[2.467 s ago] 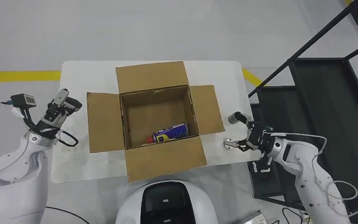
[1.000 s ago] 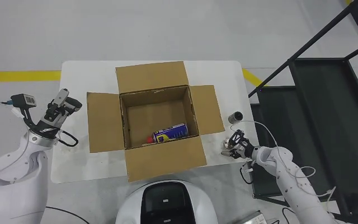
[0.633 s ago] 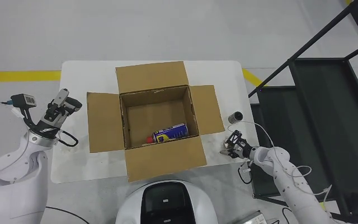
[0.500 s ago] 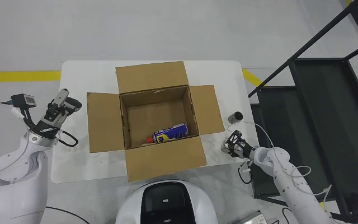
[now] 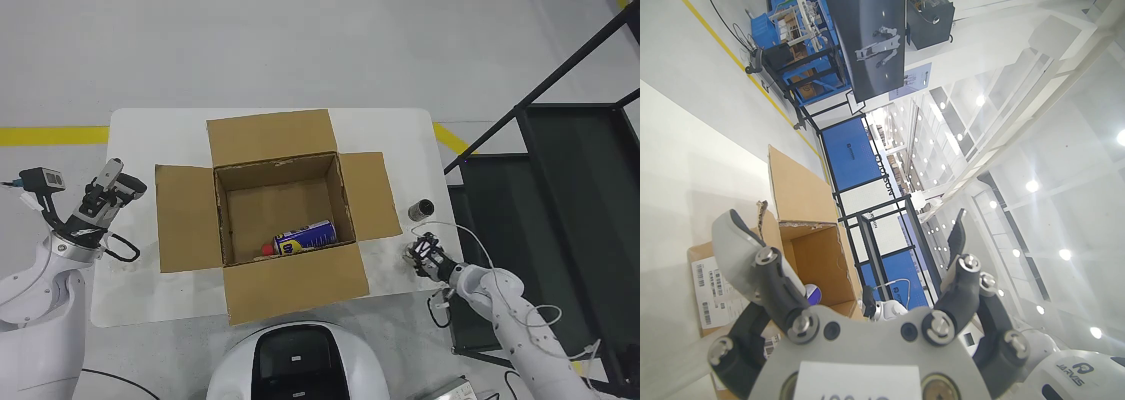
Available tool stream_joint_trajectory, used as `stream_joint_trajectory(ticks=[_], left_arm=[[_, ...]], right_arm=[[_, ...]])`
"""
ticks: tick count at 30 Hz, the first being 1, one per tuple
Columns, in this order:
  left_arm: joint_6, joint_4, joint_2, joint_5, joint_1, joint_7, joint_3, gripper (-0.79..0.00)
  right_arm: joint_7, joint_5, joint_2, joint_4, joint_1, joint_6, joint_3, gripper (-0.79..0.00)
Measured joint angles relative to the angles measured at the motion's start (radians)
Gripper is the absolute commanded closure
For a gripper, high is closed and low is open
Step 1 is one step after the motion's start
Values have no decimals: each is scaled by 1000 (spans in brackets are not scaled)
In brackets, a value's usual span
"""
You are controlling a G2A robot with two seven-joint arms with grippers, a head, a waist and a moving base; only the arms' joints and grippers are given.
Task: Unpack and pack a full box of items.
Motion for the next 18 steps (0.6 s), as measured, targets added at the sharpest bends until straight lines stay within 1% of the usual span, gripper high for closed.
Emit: stream_joint_trajectory(ticks=[3,8,12,15,18], left_arm=[[0,0,0,0,0,0,0,-785],[0,0,0,0,0,0,0,-785],[0,0,0,0,0,0,0,-785],[0,0,0,0,0,0,0,-785],[0,0,0,0,0,0,0,-785]], right_arm=[[-14,10,7,-65,-40,-18,35,0],[-72,58,24,-220,-139,-86,137,0],[-56,68,33,-356,-208,-85,220,0],[-46,91,37,-448,-220,-116,255,0],[1,108,41,-501,-179,-170,250,0]])
